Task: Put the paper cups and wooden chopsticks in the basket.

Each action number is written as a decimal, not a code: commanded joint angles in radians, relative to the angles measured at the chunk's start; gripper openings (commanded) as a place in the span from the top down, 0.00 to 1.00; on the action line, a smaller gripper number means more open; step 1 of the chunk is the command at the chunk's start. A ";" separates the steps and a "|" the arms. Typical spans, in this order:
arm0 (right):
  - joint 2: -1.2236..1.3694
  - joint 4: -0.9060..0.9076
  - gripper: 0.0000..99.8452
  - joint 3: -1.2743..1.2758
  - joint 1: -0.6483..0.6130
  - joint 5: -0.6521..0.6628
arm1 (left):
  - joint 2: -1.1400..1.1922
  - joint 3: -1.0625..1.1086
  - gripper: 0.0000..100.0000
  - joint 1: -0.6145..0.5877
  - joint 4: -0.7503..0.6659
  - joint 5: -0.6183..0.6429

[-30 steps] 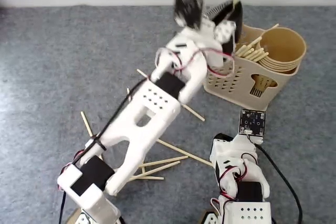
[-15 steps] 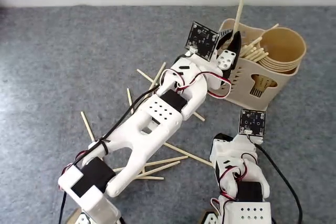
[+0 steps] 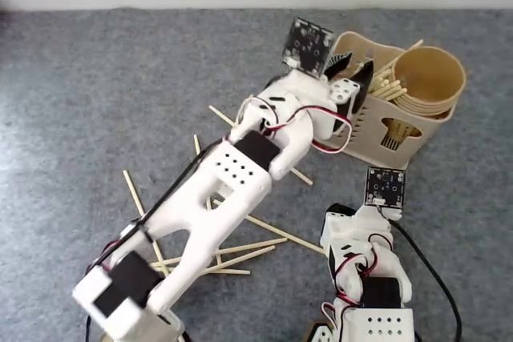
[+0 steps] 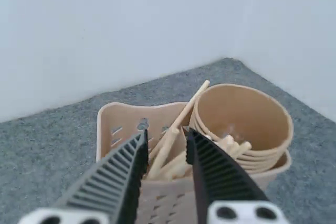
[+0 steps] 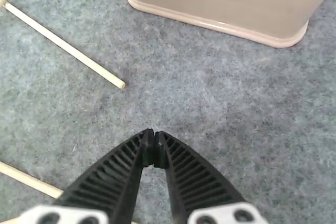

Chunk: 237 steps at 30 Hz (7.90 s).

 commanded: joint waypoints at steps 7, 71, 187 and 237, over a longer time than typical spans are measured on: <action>-0.022 0.004 0.99 0.011 0.005 0.000 | -0.242 -0.252 0.88 -0.052 0.456 0.121; -0.022 -0.001 0.99 0.014 0.005 0.000 | 0.934 -1.056 0.93 -0.410 1.168 -0.382; -0.022 0.004 0.99 0.012 0.005 0.000 | 0.945 -1.830 0.99 -0.031 0.468 0.084; -0.022 -0.004 0.99 0.014 0.005 0.000 | 0.417 -1.825 0.96 -0.275 1.441 0.232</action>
